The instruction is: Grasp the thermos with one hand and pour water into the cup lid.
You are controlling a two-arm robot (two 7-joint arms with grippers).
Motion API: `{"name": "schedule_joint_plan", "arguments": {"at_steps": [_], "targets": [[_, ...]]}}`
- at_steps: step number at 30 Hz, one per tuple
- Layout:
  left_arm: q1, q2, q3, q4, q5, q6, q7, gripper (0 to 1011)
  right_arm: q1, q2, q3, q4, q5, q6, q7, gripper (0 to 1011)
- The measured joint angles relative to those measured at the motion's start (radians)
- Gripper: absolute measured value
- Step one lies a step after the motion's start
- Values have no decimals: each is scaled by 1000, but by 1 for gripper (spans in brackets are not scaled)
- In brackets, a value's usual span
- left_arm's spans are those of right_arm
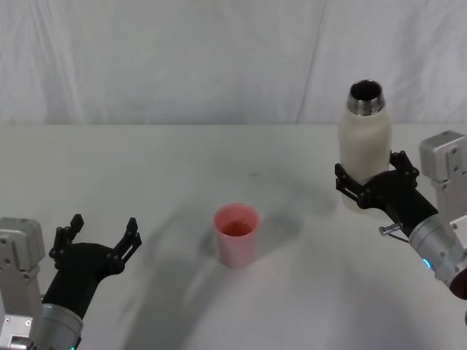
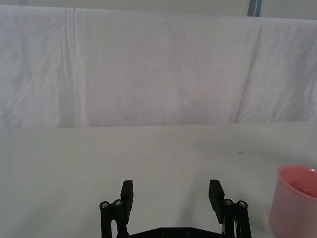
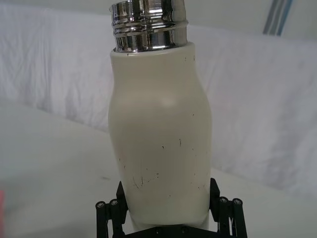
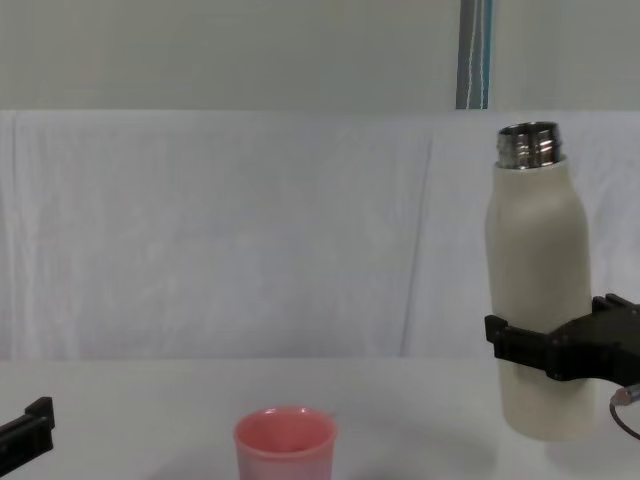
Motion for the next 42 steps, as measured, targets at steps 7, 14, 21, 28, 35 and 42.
{"name": "schedule_joint_plan", "arguments": {"at_steps": [7,14,21,28,35,42], "targets": [[0,0,0,0,0,0,0,1001,2,-18,28,7,108,65,15,961],[0,0,0,0,0,0,0,1001,5,-20,29,18,148,88,5,961],[0,0,0,0,0,0,0,1001,9,-15,19,32,175,83,-4,961],[0,0,0,0,0,0,0,1001,20,-9,4,50,191,69,-16,961],[0,0,0,0,0,0,0,1001,36,-11,-7,79,206,56,-25,961],[0,0,0,0,0,0,0,1001,62,-20,-21,126,213,44,-31,961]]}}
